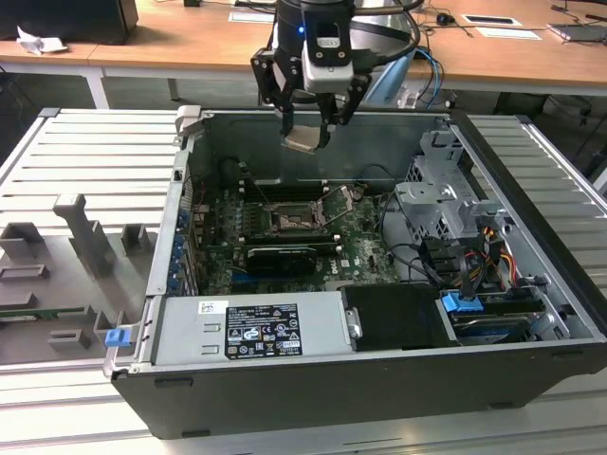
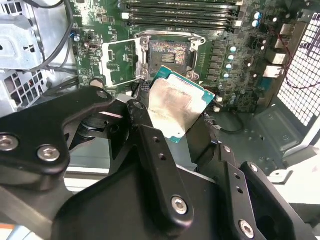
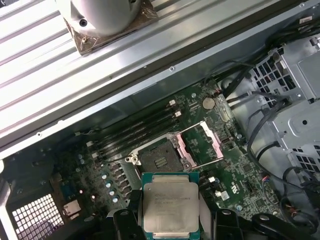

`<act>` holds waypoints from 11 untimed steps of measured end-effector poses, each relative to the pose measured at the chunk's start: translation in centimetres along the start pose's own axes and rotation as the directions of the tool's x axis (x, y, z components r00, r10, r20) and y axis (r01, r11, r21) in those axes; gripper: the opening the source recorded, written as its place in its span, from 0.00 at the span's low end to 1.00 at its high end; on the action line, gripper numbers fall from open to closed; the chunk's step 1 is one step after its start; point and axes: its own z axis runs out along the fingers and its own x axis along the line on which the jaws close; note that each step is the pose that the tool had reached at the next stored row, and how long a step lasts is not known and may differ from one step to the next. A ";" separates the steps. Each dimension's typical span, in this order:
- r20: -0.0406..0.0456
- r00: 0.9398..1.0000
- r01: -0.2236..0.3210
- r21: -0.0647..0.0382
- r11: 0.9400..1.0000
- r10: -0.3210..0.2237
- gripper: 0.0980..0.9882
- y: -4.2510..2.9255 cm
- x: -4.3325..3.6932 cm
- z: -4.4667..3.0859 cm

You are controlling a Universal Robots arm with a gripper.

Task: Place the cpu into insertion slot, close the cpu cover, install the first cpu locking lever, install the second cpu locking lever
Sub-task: 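Place the cpu into insertion slot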

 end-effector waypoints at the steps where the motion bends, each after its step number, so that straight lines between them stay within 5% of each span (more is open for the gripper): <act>1: 0.001 1.000 -0.008 0.000 1.000 0.008 0.49 0.00 0.00 0.00; 11: 0.009 0.995 -0.097 -0.002 0.995 0.097 0.49 0.00 0.00 0.05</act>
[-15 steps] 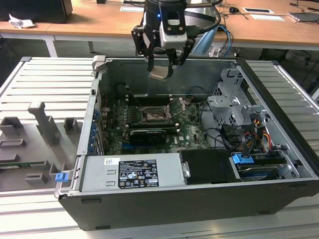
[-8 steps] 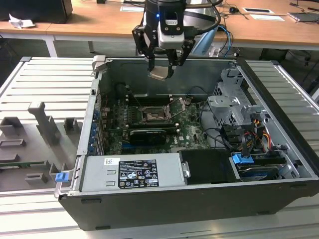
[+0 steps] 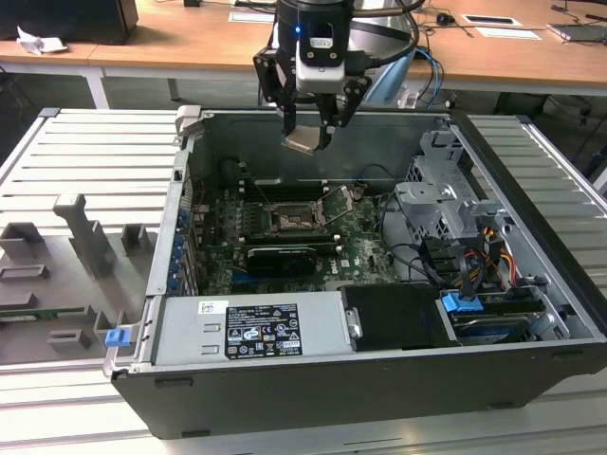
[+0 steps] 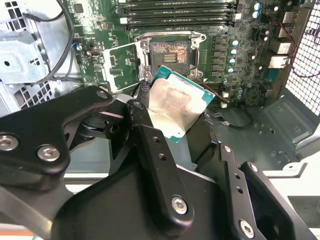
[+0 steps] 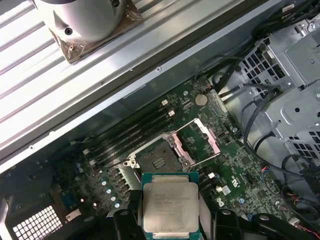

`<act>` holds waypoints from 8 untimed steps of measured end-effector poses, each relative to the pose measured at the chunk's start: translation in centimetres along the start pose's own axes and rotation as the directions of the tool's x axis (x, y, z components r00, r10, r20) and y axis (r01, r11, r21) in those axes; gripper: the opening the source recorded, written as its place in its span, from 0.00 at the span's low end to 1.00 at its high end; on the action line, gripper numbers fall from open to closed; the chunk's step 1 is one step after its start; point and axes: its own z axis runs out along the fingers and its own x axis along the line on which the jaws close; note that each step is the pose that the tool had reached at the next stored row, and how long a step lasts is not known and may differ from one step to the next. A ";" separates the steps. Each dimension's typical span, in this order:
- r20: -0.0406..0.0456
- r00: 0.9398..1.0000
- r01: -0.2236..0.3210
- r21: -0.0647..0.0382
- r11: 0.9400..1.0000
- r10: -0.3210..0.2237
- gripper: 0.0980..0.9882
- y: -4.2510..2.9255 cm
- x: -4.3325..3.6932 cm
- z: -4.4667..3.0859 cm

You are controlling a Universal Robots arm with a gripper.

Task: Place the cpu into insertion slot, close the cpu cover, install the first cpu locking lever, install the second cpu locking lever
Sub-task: 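Place the cpu into insertion slot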

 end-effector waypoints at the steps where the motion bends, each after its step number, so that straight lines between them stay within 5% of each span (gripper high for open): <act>1: 0.001 1.000 -0.006 0.000 1.000 0.006 0.49 0.00 0.00 0.00; 8: 0.007 0.997 -0.076 -0.002 0.997 0.076 0.49 0.00 0.00 0.04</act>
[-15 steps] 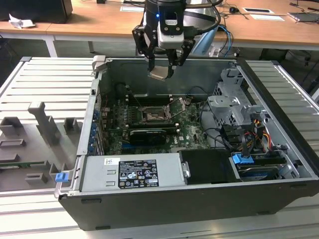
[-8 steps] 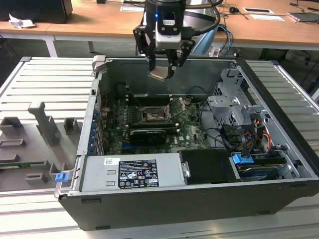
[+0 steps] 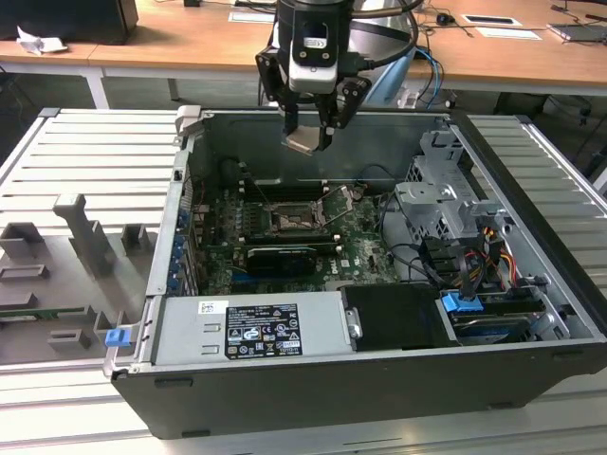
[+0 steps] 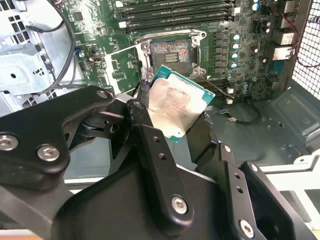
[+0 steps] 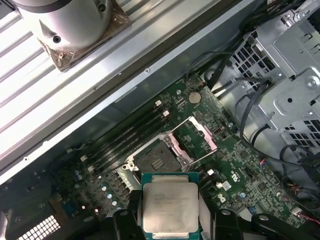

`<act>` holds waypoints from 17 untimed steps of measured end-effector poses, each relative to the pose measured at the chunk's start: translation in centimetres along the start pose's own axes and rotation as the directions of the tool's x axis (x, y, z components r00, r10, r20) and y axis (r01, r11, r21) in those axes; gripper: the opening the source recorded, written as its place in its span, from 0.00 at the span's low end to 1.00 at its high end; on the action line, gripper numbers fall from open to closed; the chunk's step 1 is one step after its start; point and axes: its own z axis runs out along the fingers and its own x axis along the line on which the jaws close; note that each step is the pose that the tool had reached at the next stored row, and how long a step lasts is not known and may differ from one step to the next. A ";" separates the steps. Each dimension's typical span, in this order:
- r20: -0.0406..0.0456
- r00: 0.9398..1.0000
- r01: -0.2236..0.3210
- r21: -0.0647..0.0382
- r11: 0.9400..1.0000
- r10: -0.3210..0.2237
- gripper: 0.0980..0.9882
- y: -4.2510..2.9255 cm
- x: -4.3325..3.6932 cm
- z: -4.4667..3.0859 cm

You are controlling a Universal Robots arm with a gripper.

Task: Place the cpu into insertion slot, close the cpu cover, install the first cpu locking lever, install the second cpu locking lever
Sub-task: 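Place the cpu into insertion slot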

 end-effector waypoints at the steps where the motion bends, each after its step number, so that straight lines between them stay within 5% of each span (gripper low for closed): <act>1: 0.001 1.000 -0.007 0.000 1.000 0.007 0.49 0.00 0.00 0.00; 17: 0.014 0.987 -0.161 -0.004 0.987 0.161 0.49 0.00 0.00 0.07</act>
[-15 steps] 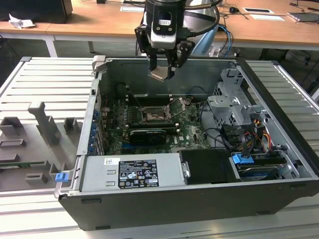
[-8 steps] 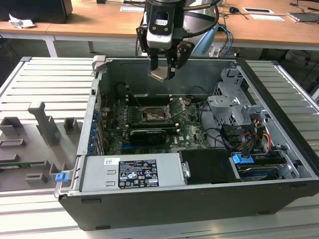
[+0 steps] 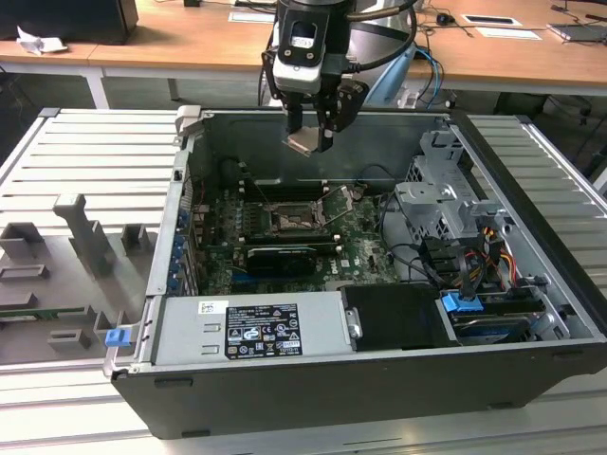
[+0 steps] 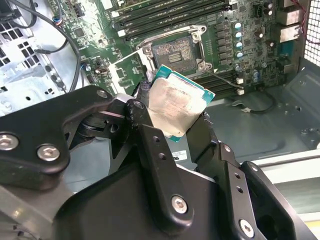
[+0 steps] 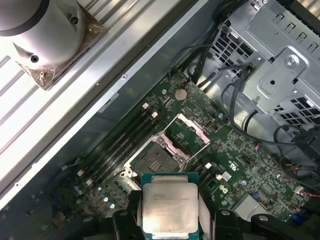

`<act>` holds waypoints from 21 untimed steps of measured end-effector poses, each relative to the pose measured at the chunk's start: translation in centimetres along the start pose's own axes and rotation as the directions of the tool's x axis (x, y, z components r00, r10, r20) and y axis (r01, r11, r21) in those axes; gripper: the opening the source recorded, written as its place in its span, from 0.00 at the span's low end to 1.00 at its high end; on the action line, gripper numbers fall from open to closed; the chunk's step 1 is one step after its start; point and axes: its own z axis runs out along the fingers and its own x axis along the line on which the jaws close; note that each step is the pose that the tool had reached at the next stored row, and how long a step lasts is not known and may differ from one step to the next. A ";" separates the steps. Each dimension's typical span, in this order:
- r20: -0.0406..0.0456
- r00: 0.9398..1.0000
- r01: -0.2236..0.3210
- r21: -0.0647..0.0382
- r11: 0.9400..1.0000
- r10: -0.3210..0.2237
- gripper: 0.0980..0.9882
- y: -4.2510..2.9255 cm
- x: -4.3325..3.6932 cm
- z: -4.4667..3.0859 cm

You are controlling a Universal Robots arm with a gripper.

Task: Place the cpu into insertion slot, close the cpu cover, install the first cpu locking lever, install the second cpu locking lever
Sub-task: 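Place the cpu into insertion slot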

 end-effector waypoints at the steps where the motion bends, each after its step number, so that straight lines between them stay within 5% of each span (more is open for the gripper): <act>1: 0.001 1.000 -0.010 0.000 1.000 0.010 0.49 0.00 0.00 0.00; 11: 0.010 0.993 -0.118 -0.003 0.993 0.118 0.49 -0.01 0.00 0.05; 21: 0.018 0.979 -0.204 -0.006 0.979 0.204 0.49 -0.01 0.00 0.07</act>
